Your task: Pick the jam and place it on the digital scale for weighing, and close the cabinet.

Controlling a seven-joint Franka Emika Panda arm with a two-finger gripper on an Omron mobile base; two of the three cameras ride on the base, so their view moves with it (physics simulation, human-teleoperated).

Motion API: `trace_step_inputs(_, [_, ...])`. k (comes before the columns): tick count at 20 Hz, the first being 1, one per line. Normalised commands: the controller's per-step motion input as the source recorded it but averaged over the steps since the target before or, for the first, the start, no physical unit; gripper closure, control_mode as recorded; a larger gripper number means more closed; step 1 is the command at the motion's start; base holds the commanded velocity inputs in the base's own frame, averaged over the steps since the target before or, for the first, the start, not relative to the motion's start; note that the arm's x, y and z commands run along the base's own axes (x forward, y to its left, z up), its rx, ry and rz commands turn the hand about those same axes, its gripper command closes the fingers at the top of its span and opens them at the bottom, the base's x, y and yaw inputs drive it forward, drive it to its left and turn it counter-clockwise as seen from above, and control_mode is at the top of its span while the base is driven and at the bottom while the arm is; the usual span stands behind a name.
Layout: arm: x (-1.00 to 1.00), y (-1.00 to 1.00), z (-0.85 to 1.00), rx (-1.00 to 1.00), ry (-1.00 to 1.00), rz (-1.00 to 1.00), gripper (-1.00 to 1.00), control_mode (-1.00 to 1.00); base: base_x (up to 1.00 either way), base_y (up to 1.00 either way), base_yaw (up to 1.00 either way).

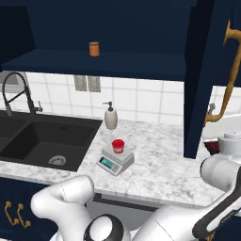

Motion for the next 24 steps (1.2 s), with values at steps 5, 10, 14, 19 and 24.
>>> trace_step_inputs(5, [0.05,1.00,0.55,-0.43,0.09,0.04,-1.00,-1.00,0.00,0.00,0.00])
trace_step_inputs(10, [0.02,1.00,0.83,-0.44,0.08,0.00,-1.00,-1.00,0.00,0.00,0.00])
trace_step_inputs(14, [0.41,1.00,0.12,-0.50,0.25,-0.17,-1.00,-1.00,0.00,0.00,0.00])
trace_step_inputs(19, [0.79,1.00,-0.07,-0.24,0.08,-0.26,-1.00,-1.00,0.00,0.00,0.00])
trace_step_inputs(24, [0.98,1.00,-0.22,-0.13,0.00,-0.22,-1.00,-1.00,0.00,0.00,0.00])
